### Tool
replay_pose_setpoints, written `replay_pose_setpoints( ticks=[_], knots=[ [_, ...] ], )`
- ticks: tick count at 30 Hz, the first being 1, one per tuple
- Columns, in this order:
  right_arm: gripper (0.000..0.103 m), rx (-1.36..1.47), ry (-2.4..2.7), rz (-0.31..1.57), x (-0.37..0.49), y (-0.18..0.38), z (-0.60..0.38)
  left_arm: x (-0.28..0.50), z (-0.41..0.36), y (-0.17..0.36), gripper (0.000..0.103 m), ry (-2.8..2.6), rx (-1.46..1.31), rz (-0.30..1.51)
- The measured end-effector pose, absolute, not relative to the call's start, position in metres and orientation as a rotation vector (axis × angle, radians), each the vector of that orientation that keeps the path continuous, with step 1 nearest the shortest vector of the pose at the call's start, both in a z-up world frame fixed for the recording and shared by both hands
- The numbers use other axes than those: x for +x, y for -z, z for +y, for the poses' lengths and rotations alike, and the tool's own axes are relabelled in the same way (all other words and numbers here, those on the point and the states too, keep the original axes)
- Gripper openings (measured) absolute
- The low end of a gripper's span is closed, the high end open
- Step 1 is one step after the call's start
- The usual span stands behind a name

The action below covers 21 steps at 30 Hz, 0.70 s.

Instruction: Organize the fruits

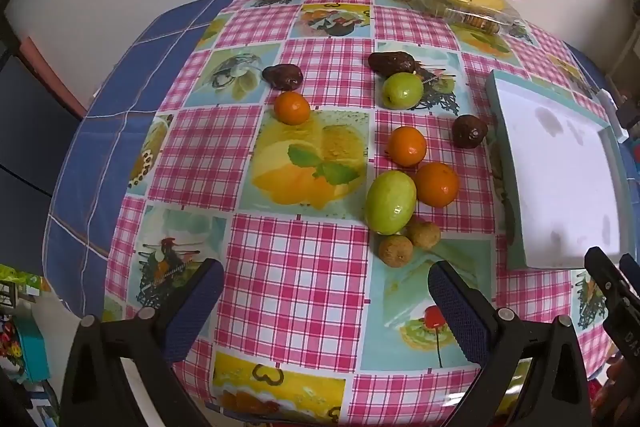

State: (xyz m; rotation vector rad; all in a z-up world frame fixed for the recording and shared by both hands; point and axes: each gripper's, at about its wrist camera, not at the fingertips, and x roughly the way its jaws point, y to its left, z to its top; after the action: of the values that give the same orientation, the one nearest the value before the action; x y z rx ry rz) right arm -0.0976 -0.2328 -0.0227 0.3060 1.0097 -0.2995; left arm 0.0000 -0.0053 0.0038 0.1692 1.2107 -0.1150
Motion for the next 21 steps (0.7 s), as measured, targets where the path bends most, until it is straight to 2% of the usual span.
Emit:
replay_pose_setpoints(
  ticks=[21],
  knots=[
    [0.095,0.299,0.289,0.975,-0.107,0.018,-0.23,-0.001,-0.003,-0.009,0.103,0.121,0.167,1.191]
  ],
)
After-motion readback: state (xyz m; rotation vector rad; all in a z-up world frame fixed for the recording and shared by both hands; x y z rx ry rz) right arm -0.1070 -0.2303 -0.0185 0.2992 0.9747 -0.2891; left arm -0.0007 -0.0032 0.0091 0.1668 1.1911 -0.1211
